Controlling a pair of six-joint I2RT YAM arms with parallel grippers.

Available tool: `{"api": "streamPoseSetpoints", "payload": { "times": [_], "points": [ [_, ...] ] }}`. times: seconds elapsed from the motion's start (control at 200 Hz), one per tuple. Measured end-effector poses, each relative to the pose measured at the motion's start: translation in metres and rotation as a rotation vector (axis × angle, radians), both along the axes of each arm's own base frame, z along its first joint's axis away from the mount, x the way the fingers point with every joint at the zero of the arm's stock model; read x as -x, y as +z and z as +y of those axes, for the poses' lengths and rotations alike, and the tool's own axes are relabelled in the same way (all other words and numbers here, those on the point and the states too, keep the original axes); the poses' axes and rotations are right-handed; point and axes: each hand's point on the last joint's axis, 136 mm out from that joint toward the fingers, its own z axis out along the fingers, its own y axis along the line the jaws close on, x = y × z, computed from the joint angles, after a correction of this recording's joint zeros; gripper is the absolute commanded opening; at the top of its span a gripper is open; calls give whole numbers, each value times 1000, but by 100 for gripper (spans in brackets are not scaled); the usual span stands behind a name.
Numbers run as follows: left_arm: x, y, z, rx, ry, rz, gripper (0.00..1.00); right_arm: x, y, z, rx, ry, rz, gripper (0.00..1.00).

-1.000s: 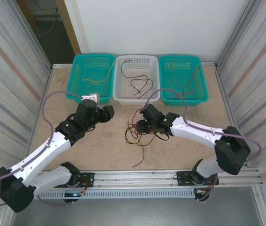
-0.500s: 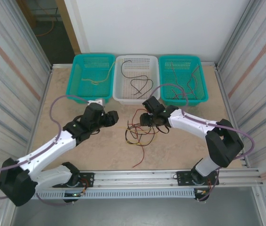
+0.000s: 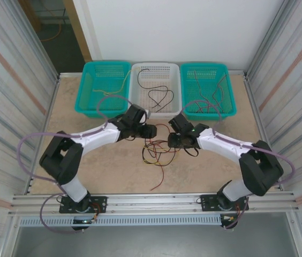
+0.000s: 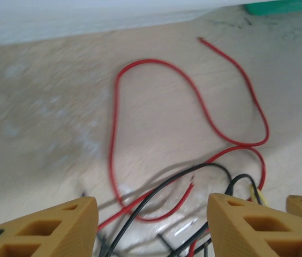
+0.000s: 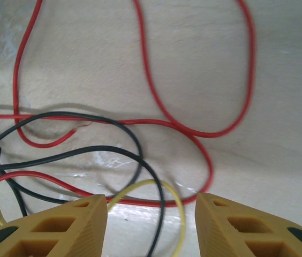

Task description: Untangle the cables

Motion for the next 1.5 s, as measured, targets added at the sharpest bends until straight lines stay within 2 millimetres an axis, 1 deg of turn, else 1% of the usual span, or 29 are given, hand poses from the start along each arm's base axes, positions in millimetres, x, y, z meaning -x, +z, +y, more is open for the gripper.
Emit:
{"api": "streamPoseSetpoints", "payload": {
  "times": [0.07, 0.165, 0.251, 0.291, 0.381, 0.471, 0.546, 0.656, 0.762, 0.887, 1.002, 1.102, 1.218, 1.288, 1.353, 1.413, 1.448, 1.498],
  "points": [
    [0, -1, -19, -21, -75, -17, 60, -1, 10, -12, -19, -45, -23, 49],
    [9, -4, -43, -72, -190, -38, 60, -5, 28, -28, -58, -113, -73, 50],
    [18, -9, -58, -113, -274, -52, 60, -8, 42, -41, -93, -162, -112, 50],
    [23, -12, -61, -136, -304, -56, 60, -9, 47, -47, -107, -185, -124, 50],
    [29, -18, -58, -180, -343, -55, 60, -10, 51, -58, -120, -223, -138, 50],
    [30, -21, -51, -220, -359, -56, 60, -9, 49, -64, -124, -241, -130, 50],
    [29, -25, -47, -258, -367, -53, 59, -6, 48, -66, -127, -244, -118, 51],
    [24, -32, -47, -300, -386, -53, 57, -4, 47, -65, -132, -241, -113, 51],
    [26, -40, -42, -334, -406, -41, 56, -3, 48, -65, -137, -241, -114, 51],
    [28, -43, -40, -352, -424, -31, 51, -3, 50, -64, -147, -237, -116, 51],
    [27, -43, -42, -359, -438, -36, 39, -2, 49, -65, -149, -238, -112, 51],
    [27, -43, -41, -361, -442, -36, 20, -1, 48, -66, -150, -239, -112, 50],
    [27, -43, -41, -362, -439, -32, 1, -1, 53, -66, -159, -239, -125, 50],
    [28, -39, -41, -356, -431, -38, 0, -1, 58, -66, -170, -237, -139, 50],
    [30, -28, -38, -351, -423, -61, 0, 0, 64, -65, -188, -230, -154, 51],
    [33, -9, -36, -334, -411, -97, 0, 1, 71, -61, -215, -212, -170, 53],
    [36, 5, -36, -317, -404, -124, 0, 1, 75, -59, -232, -201, -180, 53],
    [39, 31, -35, -280, -391, -169, 0, 2, 82, -55, -256, -180, -195, 54]
  ]
}}
